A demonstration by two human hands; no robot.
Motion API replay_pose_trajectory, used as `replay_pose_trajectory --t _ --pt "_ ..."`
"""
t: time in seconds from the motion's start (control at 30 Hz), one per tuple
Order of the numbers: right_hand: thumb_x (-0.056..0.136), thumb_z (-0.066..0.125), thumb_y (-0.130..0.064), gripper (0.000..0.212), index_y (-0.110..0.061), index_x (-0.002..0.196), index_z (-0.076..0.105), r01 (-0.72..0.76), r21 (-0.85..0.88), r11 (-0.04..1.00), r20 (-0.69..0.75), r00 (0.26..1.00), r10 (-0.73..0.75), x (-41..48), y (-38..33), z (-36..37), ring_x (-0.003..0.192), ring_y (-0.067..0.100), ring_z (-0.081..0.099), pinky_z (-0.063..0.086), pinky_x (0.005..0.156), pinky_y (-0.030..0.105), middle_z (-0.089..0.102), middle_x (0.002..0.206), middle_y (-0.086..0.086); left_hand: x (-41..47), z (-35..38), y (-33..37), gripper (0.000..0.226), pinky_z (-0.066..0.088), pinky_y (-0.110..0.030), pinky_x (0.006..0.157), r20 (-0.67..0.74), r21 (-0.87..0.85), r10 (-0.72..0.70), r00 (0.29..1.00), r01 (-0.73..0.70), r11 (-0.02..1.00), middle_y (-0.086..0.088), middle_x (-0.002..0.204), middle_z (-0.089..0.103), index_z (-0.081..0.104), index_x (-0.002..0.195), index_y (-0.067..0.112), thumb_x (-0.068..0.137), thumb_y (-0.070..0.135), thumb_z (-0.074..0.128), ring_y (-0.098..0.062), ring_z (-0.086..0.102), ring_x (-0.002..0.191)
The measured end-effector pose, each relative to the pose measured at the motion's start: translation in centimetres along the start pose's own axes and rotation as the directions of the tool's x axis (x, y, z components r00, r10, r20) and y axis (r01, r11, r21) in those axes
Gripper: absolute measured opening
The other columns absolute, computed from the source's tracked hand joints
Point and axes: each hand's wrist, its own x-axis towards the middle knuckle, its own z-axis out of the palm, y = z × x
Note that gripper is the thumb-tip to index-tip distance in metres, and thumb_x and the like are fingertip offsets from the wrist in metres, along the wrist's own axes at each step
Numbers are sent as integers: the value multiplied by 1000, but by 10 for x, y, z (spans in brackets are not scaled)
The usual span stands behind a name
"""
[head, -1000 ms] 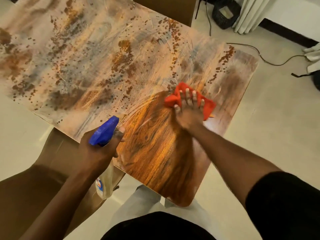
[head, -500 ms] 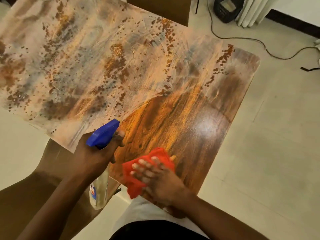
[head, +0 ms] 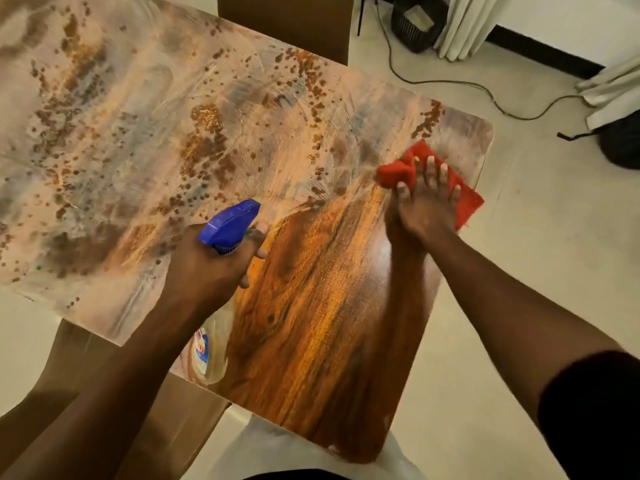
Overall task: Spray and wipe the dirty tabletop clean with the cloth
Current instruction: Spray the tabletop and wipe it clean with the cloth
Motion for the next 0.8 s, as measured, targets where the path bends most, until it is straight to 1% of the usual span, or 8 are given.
replay_pose_trajectory --t 0.13,0.23,0.3,0.37,0.5,0.57,0.67,0.8 --pt "112 9 -62 73 -28 171 -16 176 -25 984 75 982 -174 18 -94 23 165 33 -22 -17 128 57 -19 180 3 9 -13 5 40 62 -43 69 -32 -46 -20 999 19 999 -4 83 85 64 77 84 99 51 71 -14 68 47" --pt "108 1 -63 74 -27 170 -15 408 -37 912 135 907 -399 -21 -156 54 165 32 -22 -19 128 58 -19 178 5 17 -19 7 45 60 -46 73 -50 -16 -36 998 35 999 -16 82 82 67 76 78 102 42 71 -28 71 54" --pt "111 10 -59 72 -26 173 -4 539 -3 842 172 830 -530 -66 -182 77 166 29 -19 -16 131 61 -10 182 5 23 -21 7 31 59 -46 71 -61 7 -34 998 34 999 -19 81 81 71 85 68 101 42 71 -28 71 53" --pt "112 21 -54 69 -25 174 12 642 22 767 205 748 -632 -111 -192 98 169 26 -11 -8 133 62 3 183 3 31 -20 7 15 61 -47 71 -59 26 -39 998 40 999 -17 78 81 72 102 58 100 43 72 -15 69 47" --pt "112 32 -49 67 -28 174 18 746 23 665 242 642 -728 -180 -153 113 170 23 -2 -1 134 59 14 183 1 44 -14 12 29 65 -55 81 -30 39 -60 998 61 997 -19 81 82 77 79 53 103 38 70 -20 70 50" --pt "113 34 -50 66 -31 174 17 718 22 695 233 673 -702 -197 -112 108 169 18 -6 -3 134 56 13 183 -3 49 -8 19 37 65 -59 84 -5 15 -66 998 66 998 -20 83 81 74 77 64 103 39 69 -28 70 53" --pt "114 33 -54 67 -34 174 15 583 -58 811 177 805 -566 -180 -48 83 169 16 -9 4 134 55 11 183 -5 54 0 27 52 65 -61 84 30 2 -57 998 57 998 -22 83 81 65 71 80 103 39 68 -29 69 53" --pt "114 14 -62 67 -39 173 -7 333 -83 939 90 941 -325 -95 11 39 168 18 -17 0 135 58 -10 182 -9 59 8 30 46 66 -53 79 70 4 -39 997 39 999 -21 82 82 68 74 75 102 38 69 -11 67 44"
